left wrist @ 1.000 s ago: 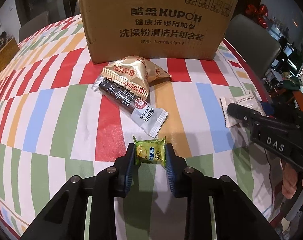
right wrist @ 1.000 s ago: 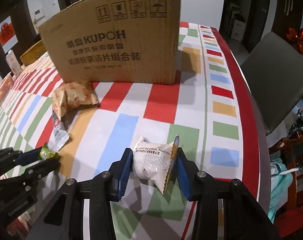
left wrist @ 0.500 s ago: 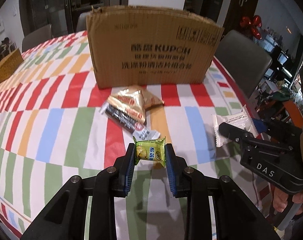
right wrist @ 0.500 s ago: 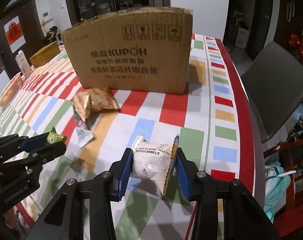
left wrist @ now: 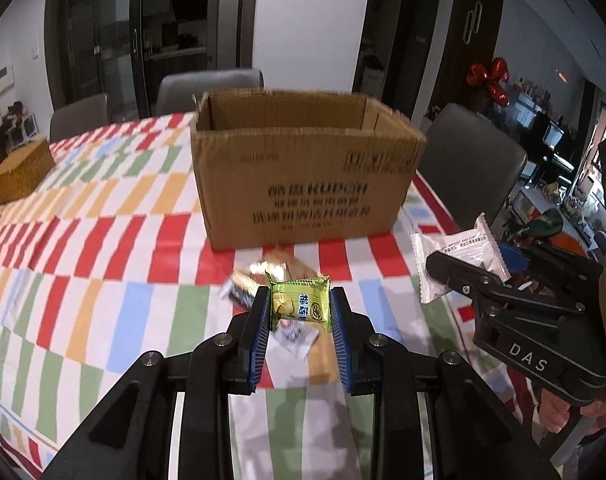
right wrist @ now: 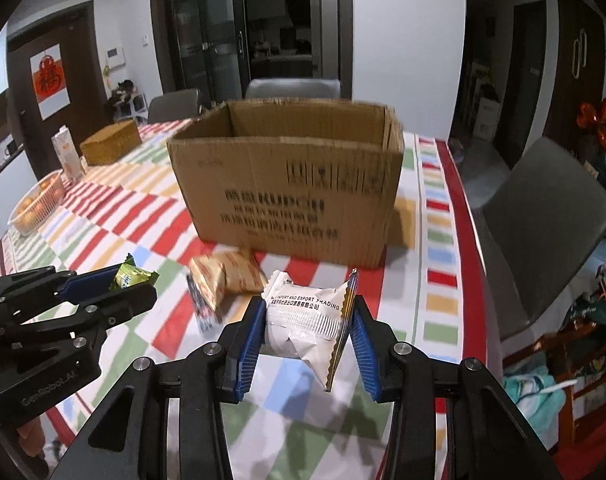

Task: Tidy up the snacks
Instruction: 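Carry both snacks over the cardboard box, then open both grippers to drop the candy and pastry pack into the box, then move both open grippers back toward the last snacks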

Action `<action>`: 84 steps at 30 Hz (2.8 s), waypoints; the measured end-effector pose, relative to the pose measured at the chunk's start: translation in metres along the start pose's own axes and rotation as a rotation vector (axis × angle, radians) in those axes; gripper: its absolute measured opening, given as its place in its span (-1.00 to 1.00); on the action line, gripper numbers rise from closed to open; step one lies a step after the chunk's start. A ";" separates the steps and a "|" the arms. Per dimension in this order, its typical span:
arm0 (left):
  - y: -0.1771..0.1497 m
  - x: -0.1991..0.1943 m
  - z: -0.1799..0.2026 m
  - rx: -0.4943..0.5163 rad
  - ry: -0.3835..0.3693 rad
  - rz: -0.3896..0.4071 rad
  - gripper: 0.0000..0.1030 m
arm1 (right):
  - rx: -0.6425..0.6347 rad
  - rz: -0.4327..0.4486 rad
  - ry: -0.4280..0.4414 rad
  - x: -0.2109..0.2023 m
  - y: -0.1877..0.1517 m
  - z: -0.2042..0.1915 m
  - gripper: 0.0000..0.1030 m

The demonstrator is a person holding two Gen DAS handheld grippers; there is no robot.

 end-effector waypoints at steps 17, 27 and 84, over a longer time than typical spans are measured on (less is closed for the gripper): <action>0.082 -0.035 -0.011 0.026 0.028 0.204 -0.43 | 0.002 0.179 0.007 -0.027 0.076 -0.010 -0.16; 0.119 -0.027 -0.019 0.037 0.045 0.233 -0.43 | -0.008 0.222 -0.010 -0.024 0.112 -0.010 -0.16; 0.102 -0.015 -0.047 0.011 0.211 0.125 0.35 | -0.103 0.159 0.022 0.007 0.106 -0.029 0.27</action>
Point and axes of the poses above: each gripper's, at about its wrist camera, not at the fingertips, and x roughly the way its jaws point, z to its right, y to its top, the point moved 1 cm from there along x, roughly the way its jaws point
